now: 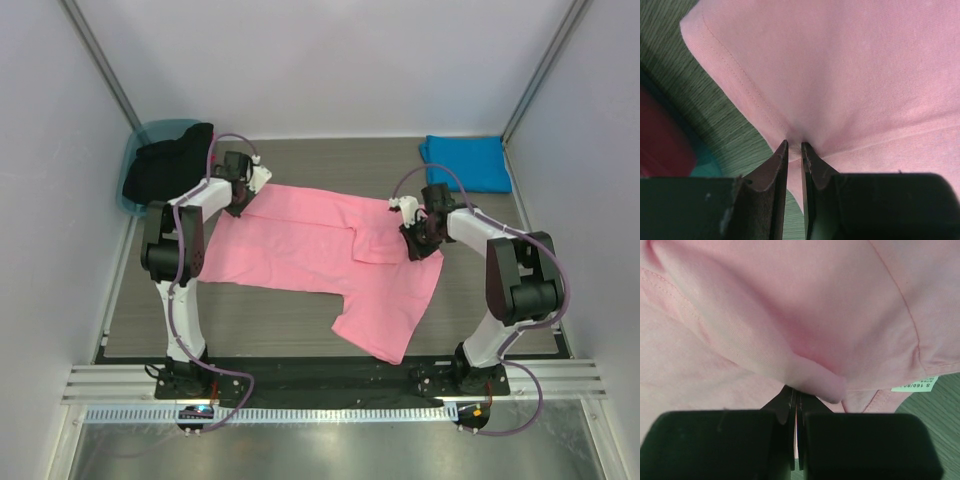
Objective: Fold and stack the t-shirts
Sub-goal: Fold the tshirt
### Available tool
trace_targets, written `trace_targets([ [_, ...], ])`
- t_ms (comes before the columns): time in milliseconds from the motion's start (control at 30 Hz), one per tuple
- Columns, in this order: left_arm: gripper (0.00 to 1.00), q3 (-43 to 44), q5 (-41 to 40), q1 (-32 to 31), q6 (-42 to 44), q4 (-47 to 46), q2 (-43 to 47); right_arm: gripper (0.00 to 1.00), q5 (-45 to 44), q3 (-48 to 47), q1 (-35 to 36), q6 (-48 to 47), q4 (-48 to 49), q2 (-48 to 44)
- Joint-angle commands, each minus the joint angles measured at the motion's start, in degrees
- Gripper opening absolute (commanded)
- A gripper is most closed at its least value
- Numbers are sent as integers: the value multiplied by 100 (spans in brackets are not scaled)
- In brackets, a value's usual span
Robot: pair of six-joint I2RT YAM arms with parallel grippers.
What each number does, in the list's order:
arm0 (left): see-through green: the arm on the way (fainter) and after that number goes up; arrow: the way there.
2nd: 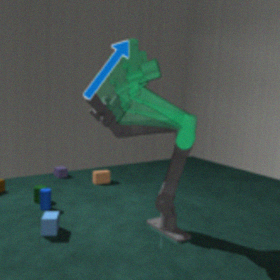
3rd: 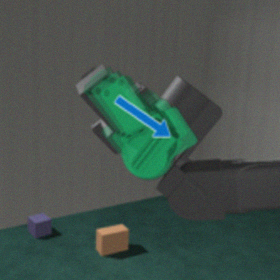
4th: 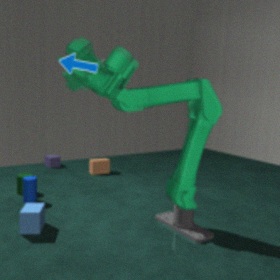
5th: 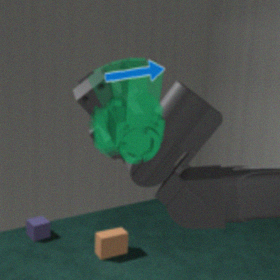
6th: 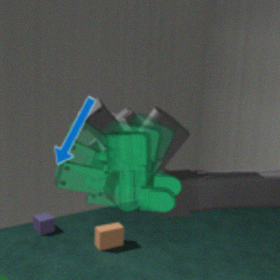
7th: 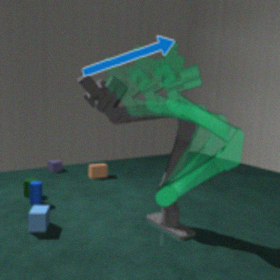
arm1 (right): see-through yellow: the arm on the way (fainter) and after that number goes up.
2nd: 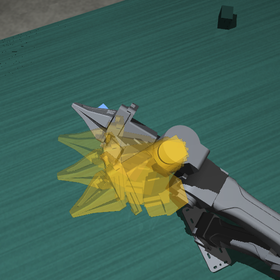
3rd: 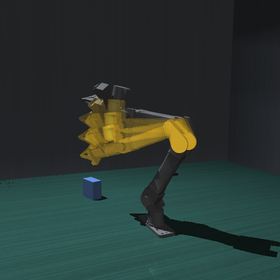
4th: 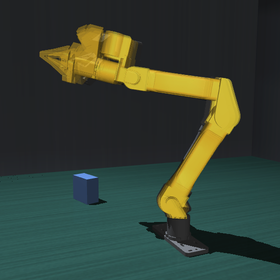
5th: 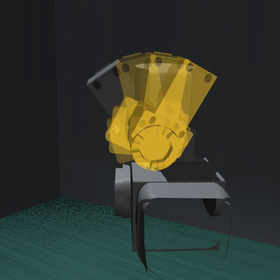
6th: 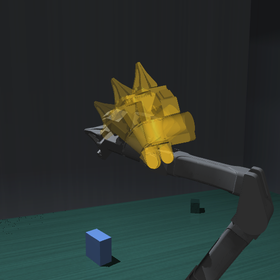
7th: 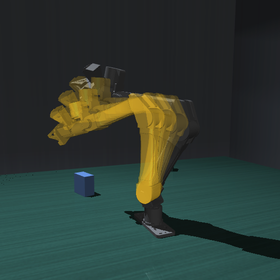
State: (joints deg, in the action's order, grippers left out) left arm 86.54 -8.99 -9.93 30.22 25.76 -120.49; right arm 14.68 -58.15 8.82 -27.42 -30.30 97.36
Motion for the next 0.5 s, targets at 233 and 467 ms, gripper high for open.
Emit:
trace_targets([
  [233,17,73,170,-61,-104,87,-107,1,140,-302,129,158,-616,-920],
  [467,17,73,196,-61,-113,78,-98,33,-167,-145,199,264,-758,-772],
])
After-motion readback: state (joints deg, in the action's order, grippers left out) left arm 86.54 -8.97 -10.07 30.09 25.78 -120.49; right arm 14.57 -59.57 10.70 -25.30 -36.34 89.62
